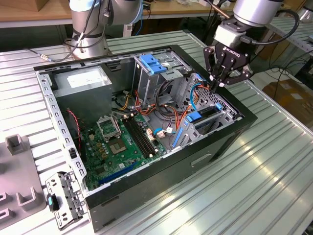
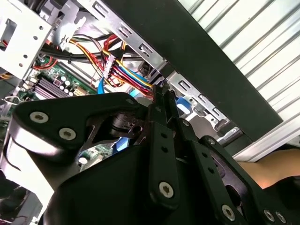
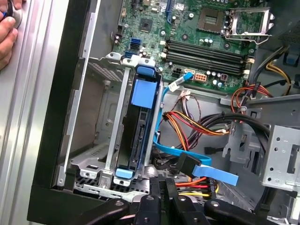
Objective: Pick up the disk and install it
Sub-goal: 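Insert the first disk wire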
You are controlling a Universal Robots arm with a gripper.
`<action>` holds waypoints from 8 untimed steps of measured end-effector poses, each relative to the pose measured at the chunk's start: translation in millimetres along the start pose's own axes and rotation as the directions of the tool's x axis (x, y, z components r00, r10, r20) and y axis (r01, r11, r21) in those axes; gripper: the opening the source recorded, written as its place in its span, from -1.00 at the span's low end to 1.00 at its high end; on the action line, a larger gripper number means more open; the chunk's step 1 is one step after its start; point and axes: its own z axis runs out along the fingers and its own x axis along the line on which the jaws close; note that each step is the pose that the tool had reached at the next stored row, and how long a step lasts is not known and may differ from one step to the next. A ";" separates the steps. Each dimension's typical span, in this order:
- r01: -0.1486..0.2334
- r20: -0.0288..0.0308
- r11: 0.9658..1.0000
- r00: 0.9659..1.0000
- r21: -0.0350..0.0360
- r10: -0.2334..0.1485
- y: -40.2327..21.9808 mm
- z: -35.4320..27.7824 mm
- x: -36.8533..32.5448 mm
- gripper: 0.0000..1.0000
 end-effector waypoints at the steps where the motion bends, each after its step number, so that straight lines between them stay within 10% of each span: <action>1: -0.008 0.000 1.000 1.000 0.000 0.008 0.0 0.3 0.0 -0.67; 8: -0.019 0.000 1.000 1.000 -0.001 0.019 6.5 1.6 0.6 -0.67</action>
